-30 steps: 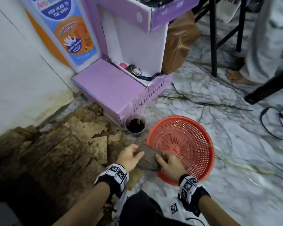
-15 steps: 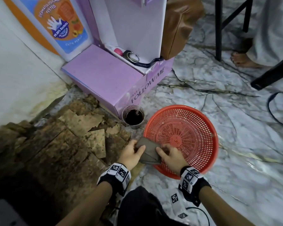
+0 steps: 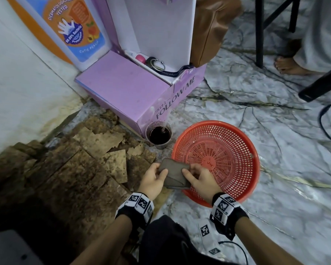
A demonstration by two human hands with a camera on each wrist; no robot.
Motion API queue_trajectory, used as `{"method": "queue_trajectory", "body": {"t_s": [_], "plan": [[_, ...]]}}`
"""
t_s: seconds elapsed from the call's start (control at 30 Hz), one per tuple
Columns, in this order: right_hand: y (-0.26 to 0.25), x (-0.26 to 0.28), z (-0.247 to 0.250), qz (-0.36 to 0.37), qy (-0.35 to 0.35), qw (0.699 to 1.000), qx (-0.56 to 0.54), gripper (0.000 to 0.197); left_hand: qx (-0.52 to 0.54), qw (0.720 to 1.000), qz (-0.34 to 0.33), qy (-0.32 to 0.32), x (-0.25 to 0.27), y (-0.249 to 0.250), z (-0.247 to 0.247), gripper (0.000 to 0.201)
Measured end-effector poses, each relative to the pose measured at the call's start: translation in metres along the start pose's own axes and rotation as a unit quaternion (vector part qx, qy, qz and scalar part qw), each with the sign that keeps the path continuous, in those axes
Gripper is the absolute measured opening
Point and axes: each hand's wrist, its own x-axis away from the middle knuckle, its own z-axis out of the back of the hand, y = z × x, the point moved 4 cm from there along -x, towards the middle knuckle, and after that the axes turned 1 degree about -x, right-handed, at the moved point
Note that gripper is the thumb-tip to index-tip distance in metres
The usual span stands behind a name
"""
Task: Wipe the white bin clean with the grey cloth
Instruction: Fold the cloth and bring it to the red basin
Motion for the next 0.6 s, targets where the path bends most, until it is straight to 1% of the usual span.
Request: {"method": "queue_trajectory", "body": {"t_s": [0.17,0.27,0.4,0.53,0.6], "plan": [[0.003,0.001,-0.001,-0.016,-0.005,1.0,0.017,0.026,-0.013,1.0,0.006,0.001,-0.002,-0.006,-0.003,0.012],[0.004,0.002,-0.002,-0.025,-0.008,1.0,0.004,0.03,-0.002,1.0,0.012,0.002,-0.002,-0.005,-0.004,0.015],[0.002,0.001,-0.003,-0.03,-0.006,1.0,-0.002,0.034,0.019,0.999,0.034,-0.001,0.0,-0.007,-0.005,0.029],[-0.004,0.001,-0.004,-0.024,-0.005,1.0,-0.007,0.035,0.009,0.999,0.033,-0.008,0.001,-0.007,-0.005,0.037],[-0.008,0.002,-0.003,-0.022,-0.006,1.0,-0.006,0.033,0.012,0.999,0.036,-0.016,0.003,-0.007,-0.005,0.046]]}}
